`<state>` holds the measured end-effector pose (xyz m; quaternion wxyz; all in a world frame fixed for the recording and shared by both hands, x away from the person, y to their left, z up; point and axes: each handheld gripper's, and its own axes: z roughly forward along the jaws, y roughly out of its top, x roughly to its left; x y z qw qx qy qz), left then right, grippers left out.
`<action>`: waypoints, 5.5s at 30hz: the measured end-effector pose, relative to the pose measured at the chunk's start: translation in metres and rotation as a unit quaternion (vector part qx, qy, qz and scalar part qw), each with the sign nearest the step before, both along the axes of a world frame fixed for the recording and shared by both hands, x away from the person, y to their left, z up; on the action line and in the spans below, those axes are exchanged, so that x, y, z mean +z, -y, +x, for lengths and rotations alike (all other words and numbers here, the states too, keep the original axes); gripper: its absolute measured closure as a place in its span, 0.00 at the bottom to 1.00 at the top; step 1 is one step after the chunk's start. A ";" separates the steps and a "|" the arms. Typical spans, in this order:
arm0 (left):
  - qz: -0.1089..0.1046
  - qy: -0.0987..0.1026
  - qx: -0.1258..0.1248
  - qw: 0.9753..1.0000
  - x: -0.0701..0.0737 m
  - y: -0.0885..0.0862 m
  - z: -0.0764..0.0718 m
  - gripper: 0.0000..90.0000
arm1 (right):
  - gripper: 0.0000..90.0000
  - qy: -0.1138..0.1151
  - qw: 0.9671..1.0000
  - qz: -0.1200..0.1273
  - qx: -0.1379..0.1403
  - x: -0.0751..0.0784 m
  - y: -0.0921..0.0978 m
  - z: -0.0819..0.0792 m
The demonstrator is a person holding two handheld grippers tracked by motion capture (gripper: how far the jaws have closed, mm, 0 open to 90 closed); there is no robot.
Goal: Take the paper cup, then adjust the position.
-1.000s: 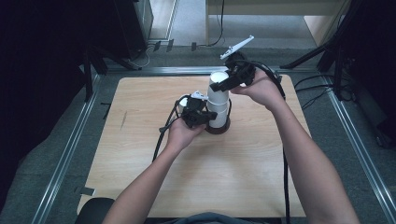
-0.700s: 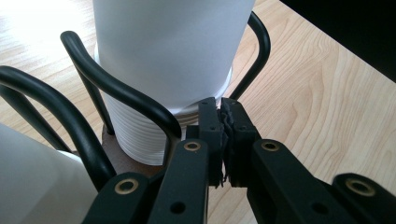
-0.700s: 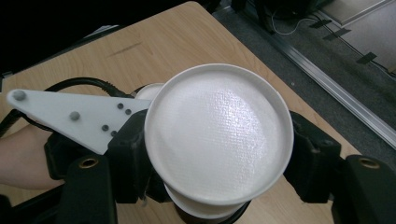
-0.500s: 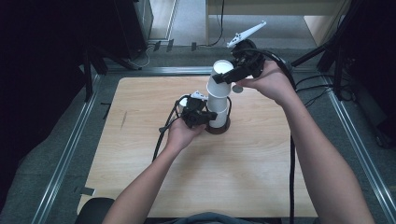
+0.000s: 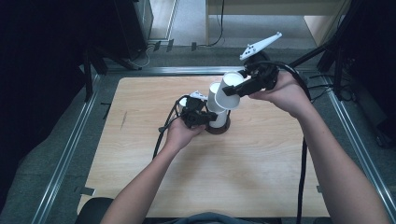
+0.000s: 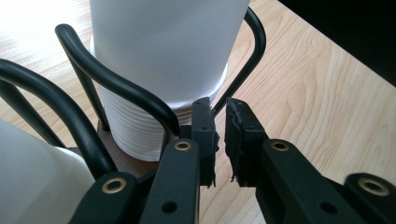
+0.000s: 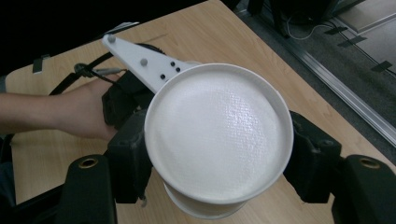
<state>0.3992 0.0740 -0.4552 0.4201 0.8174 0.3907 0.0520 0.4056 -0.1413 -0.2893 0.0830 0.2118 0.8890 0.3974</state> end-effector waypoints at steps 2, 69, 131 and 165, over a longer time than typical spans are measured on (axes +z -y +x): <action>-0.004 -0.001 -0.006 1.000 0.001 -0.001 -0.001 0.88 | 0.37 -0.005 1.000 0.001 0.001 -0.006 0.005 -0.003; -0.039 -0.013 -0.174 0.984 -0.016 -0.052 -0.056 0.18 | 0.37 -0.043 0.996 0.013 0.071 -0.158 0.007 -0.063; -0.017 0.013 -0.260 0.965 -0.023 -0.032 -0.064 0.35 | 0.28 -0.077 0.989 0.080 0.100 -0.154 -0.009 -0.061; 0.119 0.009 -0.295 0.948 -0.014 -0.036 -0.051 0.34 | 0.30 -0.067 0.991 0.026 0.116 -0.178 -0.008 -0.062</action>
